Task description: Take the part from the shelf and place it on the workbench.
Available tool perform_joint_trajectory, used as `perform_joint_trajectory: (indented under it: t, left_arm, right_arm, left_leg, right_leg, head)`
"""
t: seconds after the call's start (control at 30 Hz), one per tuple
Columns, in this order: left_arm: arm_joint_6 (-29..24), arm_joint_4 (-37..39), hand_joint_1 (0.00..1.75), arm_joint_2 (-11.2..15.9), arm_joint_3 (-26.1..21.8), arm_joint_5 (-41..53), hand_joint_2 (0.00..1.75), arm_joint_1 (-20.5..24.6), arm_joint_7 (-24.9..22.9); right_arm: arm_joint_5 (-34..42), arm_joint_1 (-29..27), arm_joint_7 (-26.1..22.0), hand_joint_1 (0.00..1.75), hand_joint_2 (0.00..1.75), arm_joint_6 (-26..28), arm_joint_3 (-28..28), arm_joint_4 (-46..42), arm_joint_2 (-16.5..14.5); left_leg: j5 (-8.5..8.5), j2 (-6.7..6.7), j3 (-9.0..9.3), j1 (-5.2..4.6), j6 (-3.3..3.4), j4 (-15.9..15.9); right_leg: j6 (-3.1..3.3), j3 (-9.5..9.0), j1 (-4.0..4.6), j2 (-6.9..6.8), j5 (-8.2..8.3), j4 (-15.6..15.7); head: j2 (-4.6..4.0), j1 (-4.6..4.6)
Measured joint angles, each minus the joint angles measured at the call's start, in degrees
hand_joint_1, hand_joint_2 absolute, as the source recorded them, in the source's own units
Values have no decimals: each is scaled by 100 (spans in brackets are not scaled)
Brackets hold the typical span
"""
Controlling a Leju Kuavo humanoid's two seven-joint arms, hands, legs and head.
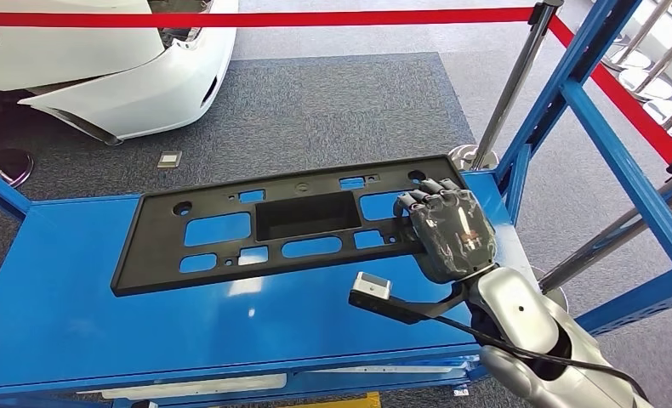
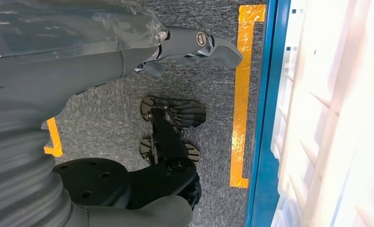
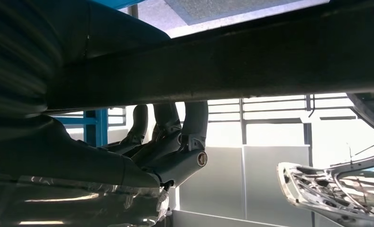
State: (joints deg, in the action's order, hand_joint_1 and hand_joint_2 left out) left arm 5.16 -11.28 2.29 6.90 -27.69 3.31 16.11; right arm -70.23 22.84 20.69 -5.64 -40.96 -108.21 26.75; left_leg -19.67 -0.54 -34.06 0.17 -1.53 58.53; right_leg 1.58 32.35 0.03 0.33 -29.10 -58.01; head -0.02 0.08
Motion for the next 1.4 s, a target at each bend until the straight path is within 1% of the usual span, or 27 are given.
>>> perform_joint_trajectory:
  t: [0.37,0.5,0.67,0.73,0.77,0.8,0.83,0.87,0.9,0.93,0.97,1.0,1.03,1.07,1.1,1.13,1.2,1.23,1.27,1.3,1.33,1.37,1.4]
  left_arm:
    - [-121,0,0,0,71,-64,175,1,66]
    - [-210,0,0,0,71,-112,175,1,80]
    - [-232,0,0,0,72,-111,175,2,81]
    - [-233,0,0,0,73,-110,175,3,81]
    - [-234,0,0,0,74,-109,175,6,81]
    - [-234,0,0,0,74,-108,175,10,81]
    - [-234,0,0,0,75,-108,175,14,81]
    - [-234,0,0,0,75,-109,175,17,81]
    - [-234,0,0,0,75,-109,175,17,80]
    - [-234,0,0,0,75,-110,175,16,80]
    - [-234,0,0,0,75,-110,175,16,79]
    - [-234,0,0,0,76,-110,175,16,79]
    - [-234,0,0,0,76,-111,175,16,79]
    - [-234,0,0,3,76,-111,175,17,79]
    - [-234,0,0,5,76,-112,175,18,79]
    - [-234,0,0,8,76,-112,175,19,79]
    - [-235,0,0,12,75,-112,175,22,79]
    - [-235,0,0,16,76,-111,175,23,79]
    - [-235,0,0,20,78,-111,175,25,79]
    - [-236,0,0,24,79,-110,175,27,79]
    - [-236,0,0,26,80,-110,175,28,79]
    - [-236,0,0,26,80,-110,175,29,79]
    - [-237,0,0,26,80,-110,175,28,79]
  right_arm:
    - [9,-59,-40,175,175,-75,0,-128,26]
    - [102,-60,-55,175,175,-189,0,-131,26]
    - [150,-60,-54,175,175,-209,0,-131,26]
    - [167,-61,-50,175,175,-198,1,-133,26]
    - [176,-59,-48,175,175,-193,2,-134,26]
    - [183,-58,-46,175,175,-186,2,-136,26]
    - [190,-62,-42,175,175,-179,3,-136,26]
    - [195,-68,-39,175,175,-172,3,-136,26]
    - [201,-80,-35,175,175,-166,3,-136,26]
    - [206,-93,-33,175,175,-163,3,-135,26]
    - [210,-102,-32,175,175,-162,3,-135,26]
    - [215,-106,-32,175,175,-161,2,-135,26]
    - [219,-107,-32,175,175,-160,3,-135,27]
    - [222,-109,-32,175,175,-157,3,-134,26]
    - [224,-111,-31,175,175,-155,3,-133,26]
    - [226,-114,-31,175,175,-154,3,-132,25]
    - [228,-116,-30,175,175,-153,2,-131,24]
    - [228,-116,-29,175,175,-150,3,-134,25]
    - [229,-115,-28,175,175,-146,3,-139,25]
    - [229,-114,-28,175,175,-142,4,-143,26]
    - [229,-114,-28,175,175,-138,5,-148,26]
    - [229,-114,-28,175,175,-136,5,-149,26]
    - [230,-116,-28,175,175,-136,5,-149,26]
  left_leg:
    - [0,0,0,1,0,-1]
    - [-1,0,-2,-1,2,3]
    - [-15,7,-11,-42,47,29]
    - [23,13,34,-17,88,-52]
    - [51,19,68,4,111,-110]
    - [78,25,100,28,132,-164]
    - [93,31,119,38,141,-190]
    - [96,33,119,42,147,-195]
    - [93,34,116,46,143,-187]
    - [83,34,115,54,131,-175]
    - [68,32,114,68,111,-153]
    - [44,28,113,90,79,-118]
    - [11,25,112,117,40,-70]
    - [-21,20,105,134,-1,-28]
    - [-46,17,99,145,-33,4]
    - [-61,15,93,147,-52,20]
    - [-66,11,86,139,-61,22]
    - [-83,9,83,141,-103,47]
    - [-150,10,59,143,-146,132]
    - [-284,13,-6,144,-189,321]
    - [-481,17,-124,143,-232,635]
    - [-704,22,-286,136,-232,1029]
    - [-886,24,-446,126,-226,1420]
  right_leg:
    - [0,0,0,0,0,0]
    - [-2,-1,-3,-1,1,3]
    - [-49,-8,-31,-16,14,21]
    - [-81,-16,-27,-16,-2,8]
    - [-100,21,-26,-15,-68,-84]
    - [-118,116,-26,-14,-191,-289]
    - [-133,271,-40,-14,-353,-604]
    - [-150,466,-55,-15,-518,-975]
    - [-169,650,-77,-16,-627,-1315]
    - [-188,767,-100,-17,-640,-1506]
    - [-210,782,-123,-17,-542,-1485]
    - [-235,683,-147,-19,-347,-1237]
    - [-262,508,-169,-21,-143,-840]
    - [-279,348,-178,-14,-5,-503]
    - [-290,235,-180,-7,65,-270]
    - [-293,190,-177,1,60,-181]
    - [-286,192,-165,13,42,-208]
    - [-223,204,-159,18,65,-199]
    - [-152,218,-150,22,91,-189]
    - [-78,237,-141,24,118,-178]
    - [-1,260,-129,23,146,-165]
    - [18,275,-115,18,156,-165]
    - [34,292,-98,14,165,-165]
  head:
    - [0,-3]
    - [0,-2]
    - [0,-25]
    - [0,-34]
    - [0,-26]
    - [0,-10]
    - [0,21]
    - [0,53]
    - [0,76]
    - [0,93]
    - [0,103]
    - [0,112]
    - [0,126]
    - [0,140]
    - [0,151]
    - [0,158]
    - [0,161]
    - [0,143]
    - [0,112]
    - [0,61]
    - [0,1]
    - [0,-50]
    - [0,-95]
